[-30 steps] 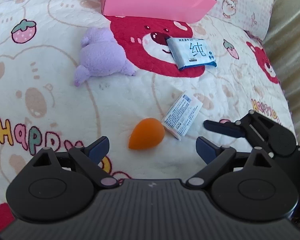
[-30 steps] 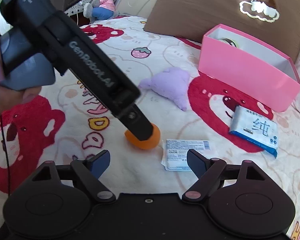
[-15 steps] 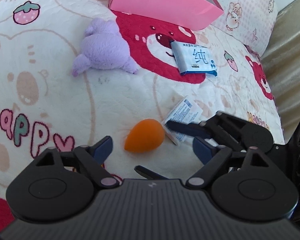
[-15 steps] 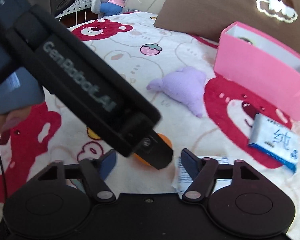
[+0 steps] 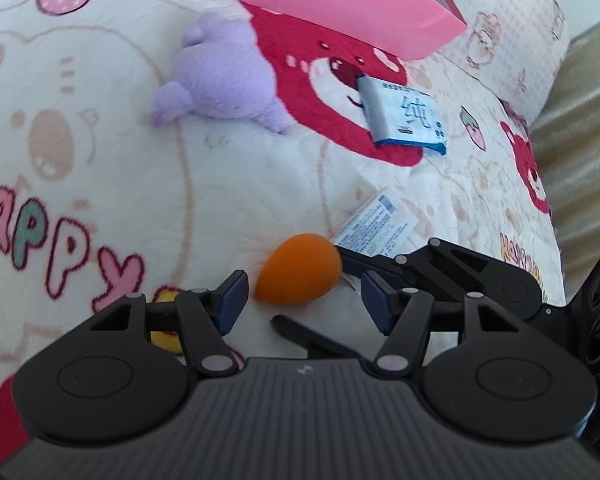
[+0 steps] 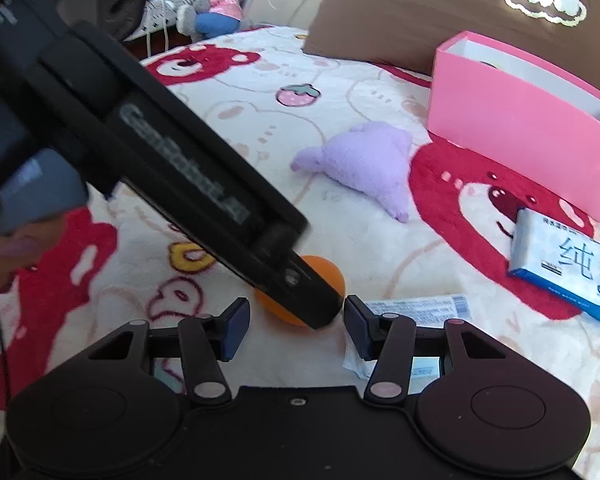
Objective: Organize objects
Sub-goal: 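Move the left tool down toward the orange makeup sponge, fingers open, then close the left tool's fingers on the orange makeup sponge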
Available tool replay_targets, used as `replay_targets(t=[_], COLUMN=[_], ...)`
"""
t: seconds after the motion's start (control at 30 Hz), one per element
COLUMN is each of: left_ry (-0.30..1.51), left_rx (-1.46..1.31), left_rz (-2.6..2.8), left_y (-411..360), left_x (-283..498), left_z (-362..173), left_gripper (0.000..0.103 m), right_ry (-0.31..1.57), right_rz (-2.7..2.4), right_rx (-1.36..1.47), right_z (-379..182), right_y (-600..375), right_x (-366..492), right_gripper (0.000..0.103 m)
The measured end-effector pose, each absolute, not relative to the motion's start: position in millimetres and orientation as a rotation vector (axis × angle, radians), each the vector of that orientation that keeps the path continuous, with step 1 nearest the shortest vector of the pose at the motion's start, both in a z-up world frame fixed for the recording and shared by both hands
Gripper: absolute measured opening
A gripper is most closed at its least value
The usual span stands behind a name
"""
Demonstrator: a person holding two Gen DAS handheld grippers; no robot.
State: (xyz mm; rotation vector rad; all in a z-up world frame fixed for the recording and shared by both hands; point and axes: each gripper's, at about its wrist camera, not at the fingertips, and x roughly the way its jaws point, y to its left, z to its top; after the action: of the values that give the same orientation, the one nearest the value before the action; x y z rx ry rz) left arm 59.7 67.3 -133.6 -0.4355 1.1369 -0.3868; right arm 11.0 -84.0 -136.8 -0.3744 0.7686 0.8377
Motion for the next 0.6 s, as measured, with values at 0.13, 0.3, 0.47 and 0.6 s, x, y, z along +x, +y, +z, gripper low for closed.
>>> replay_targets(t=[0.13, 0.3, 0.47, 0.6], left_ry=[1.142, 1.125, 1.133, 1.119], left_rx=[-0.483, -0.544, -0.418, -0.405], left_rz=[-0.369, -0.37, -0.374, -0.371], left_y=[71, 72, 56, 54], left_x=[58, 58, 59, 56], left_z=[-141, -146, -144, -142], left_gripper=[0.061, 0.05, 0.047, 0.048], right_ry=[0.76, 0.759, 0.752, 0.749], right_rz=[0.836, 0.841, 0.837, 0.831], right_rx=[-0.357, -0.35, -0.361, -0.364], right_z=[-136, -136, -137, -138], right_y=[-88, -90, -90, -90], right_x=[11, 8, 4, 4], right_gripper=[0.048, 0.047, 0.047, 0.047])
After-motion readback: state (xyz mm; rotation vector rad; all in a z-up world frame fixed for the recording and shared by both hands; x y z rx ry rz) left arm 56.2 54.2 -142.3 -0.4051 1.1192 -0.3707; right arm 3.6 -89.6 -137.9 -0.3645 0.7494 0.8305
